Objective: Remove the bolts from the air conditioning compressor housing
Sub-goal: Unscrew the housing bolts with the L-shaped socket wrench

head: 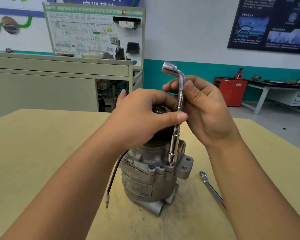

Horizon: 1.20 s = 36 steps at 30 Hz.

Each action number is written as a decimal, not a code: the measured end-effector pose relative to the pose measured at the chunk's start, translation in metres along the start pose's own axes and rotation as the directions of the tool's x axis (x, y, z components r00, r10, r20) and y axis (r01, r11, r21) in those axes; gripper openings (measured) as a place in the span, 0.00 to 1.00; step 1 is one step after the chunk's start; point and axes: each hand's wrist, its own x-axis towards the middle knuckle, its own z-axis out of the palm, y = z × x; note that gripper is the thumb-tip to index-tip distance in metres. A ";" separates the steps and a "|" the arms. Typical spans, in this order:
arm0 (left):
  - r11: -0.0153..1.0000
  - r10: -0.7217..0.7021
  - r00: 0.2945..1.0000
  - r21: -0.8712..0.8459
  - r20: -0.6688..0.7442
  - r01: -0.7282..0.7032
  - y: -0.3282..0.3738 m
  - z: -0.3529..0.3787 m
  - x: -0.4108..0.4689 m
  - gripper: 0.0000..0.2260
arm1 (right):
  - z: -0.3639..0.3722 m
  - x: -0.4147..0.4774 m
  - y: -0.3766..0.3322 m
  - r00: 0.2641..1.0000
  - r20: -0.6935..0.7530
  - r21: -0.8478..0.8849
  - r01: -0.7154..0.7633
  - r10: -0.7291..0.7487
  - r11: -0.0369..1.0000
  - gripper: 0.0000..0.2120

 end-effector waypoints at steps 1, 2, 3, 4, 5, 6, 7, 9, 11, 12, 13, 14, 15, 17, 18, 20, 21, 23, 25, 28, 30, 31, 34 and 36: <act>1.000 0.007 1.000 -0.004 0.013 -0.007 0.000 -0.001 0.000 0.03 | 0.000 0.000 0.000 1.000 0.011 -0.003 0.002 -0.002 1.000 0.09; 1.000 0.011 1.000 -0.010 0.023 -0.011 -0.001 -0.002 0.000 0.03 | 0.000 0.000 0.000 1.000 0.024 -0.007 0.003 -0.003 1.000 0.10; 1.000 0.012 0.999 -0.017 0.030 -0.011 -0.001 -0.002 0.000 0.03 | 0.000 -0.001 -0.001 0.999 0.039 -0.013 0.004 -0.003 1.000 0.12; 1.000 0.011 0.999 -0.020 0.031 -0.010 -0.001 -0.002 0.000 0.03 | 0.000 0.000 -0.001 0.999 0.053 -0.019 0.006 -0.005 1.000 0.12; 1.000 0.008 1.000 -0.021 0.028 -0.008 -0.001 -0.002 0.000 0.02 | 0.000 0.000 -0.001 0.998 0.064 -0.021 0.010 -0.008 1.000 0.12; 1.000 0.004 1.000 -0.021 0.022 -0.003 -0.002 -0.001 0.000 0.01 | 0.000 0.000 0.000 0.997 0.073 -0.019 0.012 -0.011 1.000 0.13; 1.000 -0.005 1.000 -0.024 0.013 0.005 -0.002 -0.001 0.000 0.02 | 0.000 0.000 0.000 0.997 0.079 -0.014 0.010 -0.009 1.000 0.13; 0.999 -0.021 1.000 -0.024 -0.006 0.021 -0.001 0.001 0.000 0.05 | 0.000 0.000 -0.001 0.997 0.076 -0.008 -0.001 0.002 1.000 0.14; 0.999 -0.031 0.999 -0.011 -0.024 0.031 0.000 0.002 0.000 0.07 | 0.001 0.000 -0.002 0.998 0.067 -0.022 -0.007 0.008 1.000 0.12; 0.999 -0.035 0.999 -0.009 -0.032 0.035 0.000 0.003 0.000 0.09 | 0.002 0.000 -0.002 0.998 0.059 -0.029 -0.006 0.008 1.000 0.08; 0.999 -0.037 0.999 -0.011 -0.039 0.036 0.001 0.003 0.001 0.10 | 0.003 0.000 -0.003 0.999 0.046 -0.030 -0.005 0.006 1.000 0.06; 0.999 -0.037 0.998 -0.012 -0.046 0.037 0.001 0.004 0.001 0.11 | 0.003 0.001 -0.003 1.000 0.026 -0.034 -0.002 0.003 0.999 0.07; 0.999 -0.038 0.998 -0.008 -0.050 0.037 0.002 0.005 0.001 0.12 | 0.004 0.001 -0.002 1.000 0.007 -0.035 -0.002 0.002 0.999 0.08; 1.000 -0.028 0.998 0.004 -0.057 0.029 0.002 0.006 0.001 0.12 | 0.004 0.002 -0.001 1.000 -0.020 -0.039 0.012 -0.013 0.999 0.08; 1.000 -0.020 0.998 0.006 -0.057 0.021 0.002 0.006 0.001 0.12 | 0.004 0.001 -0.001 1.000 -0.021 -0.037 0.022 -0.022 0.999 0.08; 1.000 -0.002 0.999 0.010 -0.035 0.003 0.001 0.004 0.000 0.09 | 0.005 0.001 -0.001 0.999 -0.011 -0.022 0.032 -0.033 0.999 0.06; 1.000 0.002 1.000 0.003 -0.007 -0.002 0.001 0.002 0.000 0.09 | 0.005 0.000 -0.002 0.999 -0.001 -0.018 0.035 -0.035 0.999 0.05; 0.999 0.007 0.998 -0.052 0.058 -0.004 0.001 -0.001 -0.001 0.08 | 0.005 0.000 -0.001 0.999 0.018 -0.015 0.030 -0.030 0.999 0.07; 0.997 0.012 0.996 -0.083 0.084 -0.005 0.001 -0.002 -0.001 0.09 | 0.005 0.000 -0.001 0.999 0.029 -0.009 0.020 -0.020 1.000 0.10; 0.999 0.008 0.998 -0.048 0.060 -0.005 0.001 -0.002 -0.001 0.06 | 0.004 -0.001 -0.002 0.999 0.043 -0.011 0.003 -0.003 1.000 0.13; 1.000 0.002 1.000 -0.029 0.025 -0.002 -0.001 -0.001 -0.001 0.04 | 0.005 0.000 -0.001 1.000 0.028 -0.033 -0.001 0.002 0.999 0.07; 1.000 -0.005 1.000 -0.020 0.006 0.005 -0.001 0.000 -0.001 0.06 | 0.006 0.000 -0.002 1.000 0.012 -0.023 -0.007 0.008 1.000 0.05; 1.000 0.003 1.000 0.009 -0.031 -0.003 0.000 0.003 0.000 0.11 | 0.007 0.001 -0.001 0.999 -0.048 -0.038 -0.021 0.020 0.999 0.14; 1.000 0.007 0.999 0.012 -0.038 -0.007 0.001 0.005 0.000 0.12 | 0.008 0.000 -0.001 0.997 -0.071 -0.044 -0.026 0.023 0.999 0.17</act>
